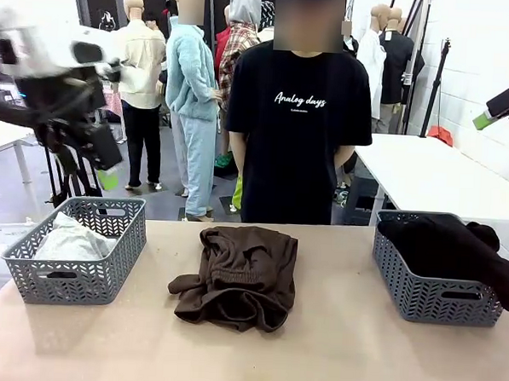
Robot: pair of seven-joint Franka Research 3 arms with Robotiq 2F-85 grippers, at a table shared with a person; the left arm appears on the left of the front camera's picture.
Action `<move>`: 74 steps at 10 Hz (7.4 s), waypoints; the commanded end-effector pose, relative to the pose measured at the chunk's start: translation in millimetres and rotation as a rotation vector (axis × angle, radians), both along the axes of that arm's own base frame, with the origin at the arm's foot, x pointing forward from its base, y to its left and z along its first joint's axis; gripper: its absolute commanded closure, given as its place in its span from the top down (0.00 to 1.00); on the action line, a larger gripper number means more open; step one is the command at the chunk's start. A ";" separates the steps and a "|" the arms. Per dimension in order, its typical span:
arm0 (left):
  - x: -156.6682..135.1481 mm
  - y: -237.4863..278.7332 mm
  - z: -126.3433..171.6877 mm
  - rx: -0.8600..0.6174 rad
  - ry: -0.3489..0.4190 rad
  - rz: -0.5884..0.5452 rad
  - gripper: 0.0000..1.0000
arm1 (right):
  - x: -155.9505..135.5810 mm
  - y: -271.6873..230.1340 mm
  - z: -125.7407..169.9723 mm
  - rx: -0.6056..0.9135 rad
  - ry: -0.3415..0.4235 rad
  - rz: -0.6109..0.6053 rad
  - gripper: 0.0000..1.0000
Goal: Sort the tops and bottoms.
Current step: Lift clothes from the center of the table with your right hand.
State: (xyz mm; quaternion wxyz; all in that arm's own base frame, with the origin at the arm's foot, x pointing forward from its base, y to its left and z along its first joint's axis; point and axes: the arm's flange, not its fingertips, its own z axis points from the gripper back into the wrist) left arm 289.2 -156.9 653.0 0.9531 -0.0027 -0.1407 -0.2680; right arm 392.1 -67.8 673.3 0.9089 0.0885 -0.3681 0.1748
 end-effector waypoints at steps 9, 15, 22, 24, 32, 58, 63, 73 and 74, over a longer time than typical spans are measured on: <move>17.1 -16.3 -22.0 -0.105 -0.117 -0.052 1.00 | 1.7 0.2 -0.4 -0.003 -0.004 0.004 1.00; 17.1 -16.3 -22.0 -0.105 -0.117 -0.052 1.00 | 0.2 0.4 -0.1 0.000 0.000 0.001 1.00; 17.1 -16.3 -22.0 -0.105 -0.117 -0.052 1.00 | 107.7 203.2 -65.9 0.065 0.208 0.463 1.00; 17.1 -16.3 -22.0 -0.105 -0.117 -0.052 1.00 | 120.6 247.1 -106.4 0.074 0.293 0.549 1.00; 17.1 -16.3 -22.0 -0.105 -0.117 -0.052 1.00 | 114.1 290.2 -168.5 0.044 0.427 0.603 1.00; 17.1 -16.3 -22.0 -0.105 -0.117 -0.052 1.00 | 210.7 465.7 -282.2 -0.384 0.678 0.302 1.00; 17.1 -16.3 -22.0 -0.105 -0.117 -0.052 1.00 | 216.8 456.0 -310.3 -0.413 0.720 0.248 1.00; 17.1 -16.3 -22.0 -0.105 -0.117 -0.052 1.00 | 239.0 469.6 -344.3 -0.368 0.616 0.247 1.00; 17.1 -16.3 -22.0 -0.105 -0.117 -0.052 1.00 | 239.8 470.8 -346.7 -0.371 0.641 0.252 1.00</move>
